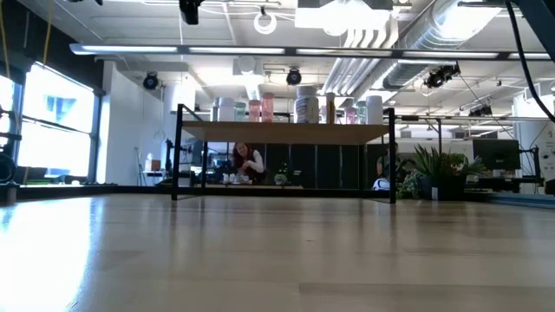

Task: Pick and place medicine bottles onto shelf by color
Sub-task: Adjust the blue pill bottle on the shelf

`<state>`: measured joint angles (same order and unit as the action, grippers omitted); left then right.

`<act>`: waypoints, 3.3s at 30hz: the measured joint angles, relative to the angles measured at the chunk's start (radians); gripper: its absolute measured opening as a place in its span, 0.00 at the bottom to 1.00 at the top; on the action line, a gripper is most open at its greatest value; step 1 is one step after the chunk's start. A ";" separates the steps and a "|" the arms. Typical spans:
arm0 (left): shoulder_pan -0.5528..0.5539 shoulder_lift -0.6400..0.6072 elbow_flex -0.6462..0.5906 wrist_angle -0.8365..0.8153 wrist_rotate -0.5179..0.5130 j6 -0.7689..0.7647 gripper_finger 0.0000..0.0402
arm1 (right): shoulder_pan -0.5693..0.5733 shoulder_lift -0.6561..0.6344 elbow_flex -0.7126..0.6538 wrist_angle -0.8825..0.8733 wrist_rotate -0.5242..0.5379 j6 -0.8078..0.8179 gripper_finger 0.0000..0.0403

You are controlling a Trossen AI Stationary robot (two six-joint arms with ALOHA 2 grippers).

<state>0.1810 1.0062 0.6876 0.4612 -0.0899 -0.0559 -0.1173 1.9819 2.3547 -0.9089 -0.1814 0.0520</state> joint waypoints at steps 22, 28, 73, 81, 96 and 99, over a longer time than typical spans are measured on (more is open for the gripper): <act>0.022 0.033 0.000 0.004 0.004 -0.007 0.29 | 0.000 0.003 0.000 -0.040 0.020 0.064 0.22; 0.021 0.033 0.000 0.004 0.008 0.008 0.44 | -0.001 0.003 0.000 -0.043 0.027 0.064 0.21; 0.248 0.025 0.001 -0.053 -0.052 0.008 0.64 | -0.323 0.003 0.000 -0.104 0.155 -0.162 0.21; 0.303 0.025 0.001 -0.099 -0.051 0.007 0.64 | -0.421 0.092 0.000 -0.120 0.137 -0.253 0.21; 0.328 0.025 0.001 -0.106 -0.050 0.007 0.64 | -0.445 0.212 -0.002 -0.141 0.132 -0.252 0.21; 0.328 0.025 0.001 -0.107 -0.050 0.008 0.64 | -0.445 0.231 -0.002 -0.124 0.130 -0.217 0.21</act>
<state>0.5087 1.0309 0.6888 0.3546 -0.1402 -0.0483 -0.5621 2.2131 2.3531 -1.0326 -0.0509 -0.1649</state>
